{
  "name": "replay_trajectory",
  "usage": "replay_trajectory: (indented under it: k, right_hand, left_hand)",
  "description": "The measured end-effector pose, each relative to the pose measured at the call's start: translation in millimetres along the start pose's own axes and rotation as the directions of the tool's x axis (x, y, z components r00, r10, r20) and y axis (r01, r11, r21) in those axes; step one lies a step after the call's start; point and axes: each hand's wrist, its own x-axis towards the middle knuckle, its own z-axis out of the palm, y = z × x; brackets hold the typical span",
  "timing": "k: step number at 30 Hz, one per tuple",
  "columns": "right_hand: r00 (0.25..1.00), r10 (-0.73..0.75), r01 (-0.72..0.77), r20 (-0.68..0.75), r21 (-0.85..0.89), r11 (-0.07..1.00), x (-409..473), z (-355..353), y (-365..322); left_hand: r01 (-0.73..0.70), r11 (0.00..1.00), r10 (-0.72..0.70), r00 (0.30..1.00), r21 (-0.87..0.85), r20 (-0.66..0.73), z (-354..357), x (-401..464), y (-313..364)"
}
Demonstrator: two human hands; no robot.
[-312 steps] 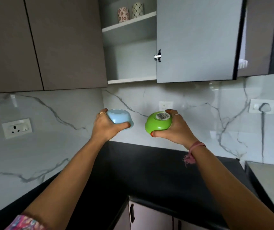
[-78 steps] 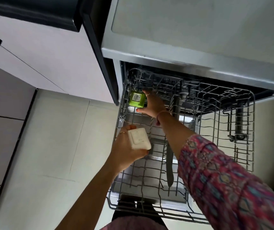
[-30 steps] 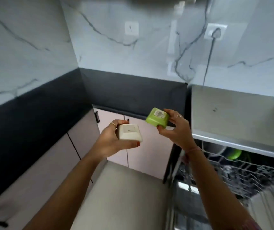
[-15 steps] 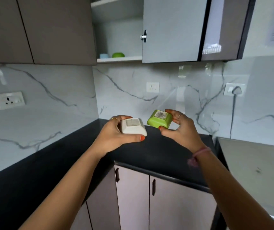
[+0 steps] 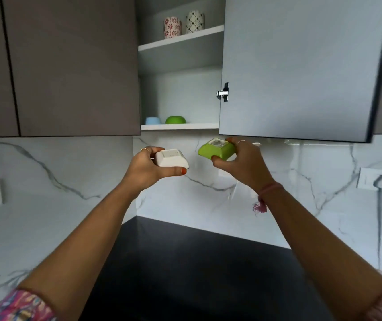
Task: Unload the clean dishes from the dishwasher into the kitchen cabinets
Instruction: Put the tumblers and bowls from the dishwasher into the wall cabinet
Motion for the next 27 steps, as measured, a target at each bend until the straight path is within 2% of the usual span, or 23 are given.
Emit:
replay_trajectory:
  k: [11, 14, 20, 27]
  right_hand:
    - [0.984, 0.153, -0.154, -0.087, -0.005, 0.988, 188, 107, 18]
    - [0.977, 0.196, -0.204, -0.079, -0.117, 0.972, 233, 130, 33]
    - [0.933, 0.36, -0.345, -0.016, -0.324, 0.881, 306, 153, 64]
    - [0.841, 0.538, -0.387, 0.054, -0.634, 0.67, 342, 169, 103]
  left_hand:
    - [-0.183, 0.983, 0.183, 0.983, 0.021, -0.025, -5, 220, -30]
    - [-0.236, 0.969, 0.237, 0.972, 0.072, 0.0, 4, 269, -38]
    - [-0.22, 0.962, 0.194, 0.968, 0.163, 0.16, 35, 349, -54]
    - [-0.175, 0.961, 0.106, 0.949, 0.213, 0.297, 67, 401, -66]
